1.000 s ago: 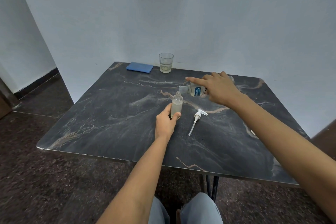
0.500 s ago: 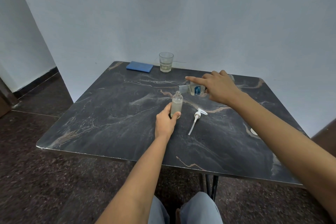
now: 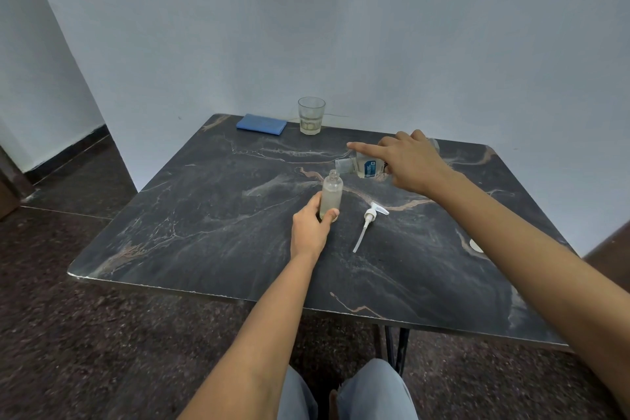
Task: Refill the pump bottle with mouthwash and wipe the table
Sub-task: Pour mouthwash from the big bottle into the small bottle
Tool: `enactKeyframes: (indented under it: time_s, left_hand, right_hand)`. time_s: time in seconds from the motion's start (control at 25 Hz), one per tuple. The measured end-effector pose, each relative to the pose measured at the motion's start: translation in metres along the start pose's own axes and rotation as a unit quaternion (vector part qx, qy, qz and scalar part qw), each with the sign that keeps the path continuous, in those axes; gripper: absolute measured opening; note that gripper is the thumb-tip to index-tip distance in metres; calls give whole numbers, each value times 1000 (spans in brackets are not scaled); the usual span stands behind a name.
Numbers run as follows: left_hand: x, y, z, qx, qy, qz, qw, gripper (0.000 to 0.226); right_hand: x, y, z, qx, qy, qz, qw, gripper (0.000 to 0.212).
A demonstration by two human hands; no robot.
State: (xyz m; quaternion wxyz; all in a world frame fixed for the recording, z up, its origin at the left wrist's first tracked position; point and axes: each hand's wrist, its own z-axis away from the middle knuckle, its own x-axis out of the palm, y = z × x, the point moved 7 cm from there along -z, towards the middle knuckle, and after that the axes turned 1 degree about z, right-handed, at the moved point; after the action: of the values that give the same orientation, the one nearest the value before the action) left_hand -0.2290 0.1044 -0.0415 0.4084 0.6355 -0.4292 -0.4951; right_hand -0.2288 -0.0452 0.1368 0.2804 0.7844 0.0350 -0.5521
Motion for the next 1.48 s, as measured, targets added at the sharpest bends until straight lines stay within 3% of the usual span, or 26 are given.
enactKeyframes:
  time_s: [1.48]
  left_hand:
    - [-1, 2, 0, -7, -1, -3, 1000, 46]
  right_hand:
    - [-6, -2, -2, -11, -10, 9, 1000, 80]
